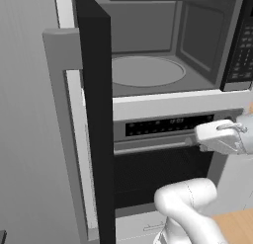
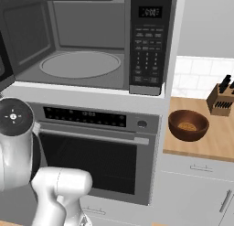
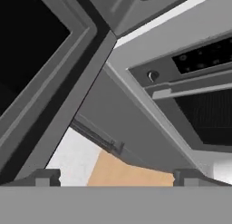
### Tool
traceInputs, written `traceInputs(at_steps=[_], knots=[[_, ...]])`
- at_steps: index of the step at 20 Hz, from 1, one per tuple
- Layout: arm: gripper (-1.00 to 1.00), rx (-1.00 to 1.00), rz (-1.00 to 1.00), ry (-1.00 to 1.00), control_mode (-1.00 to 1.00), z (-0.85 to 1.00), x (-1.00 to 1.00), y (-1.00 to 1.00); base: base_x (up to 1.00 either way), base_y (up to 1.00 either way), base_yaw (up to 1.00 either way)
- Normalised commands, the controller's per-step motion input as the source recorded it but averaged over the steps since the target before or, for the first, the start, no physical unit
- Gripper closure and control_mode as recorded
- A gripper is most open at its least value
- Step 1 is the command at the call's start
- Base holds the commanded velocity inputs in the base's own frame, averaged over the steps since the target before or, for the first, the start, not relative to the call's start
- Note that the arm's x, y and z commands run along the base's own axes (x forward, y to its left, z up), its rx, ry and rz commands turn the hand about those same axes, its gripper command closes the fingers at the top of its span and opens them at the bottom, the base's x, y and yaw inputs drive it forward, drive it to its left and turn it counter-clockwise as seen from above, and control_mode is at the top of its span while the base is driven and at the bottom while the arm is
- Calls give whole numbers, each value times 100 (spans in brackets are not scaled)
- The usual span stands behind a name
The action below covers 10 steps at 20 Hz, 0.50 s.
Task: Open the microwave, place the bowl with waffle inside the microwave, then close the microwave door and turn it on.
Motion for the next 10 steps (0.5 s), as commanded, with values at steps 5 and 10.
traceInputs(at_steps=[5, 10], knots=[[-100, 7, -57, 24, -100, -16, 31, -100, 0, 0, 0], [-100, 3, -53, 22, -100, -22, 61, -100, 0, 0, 0]])
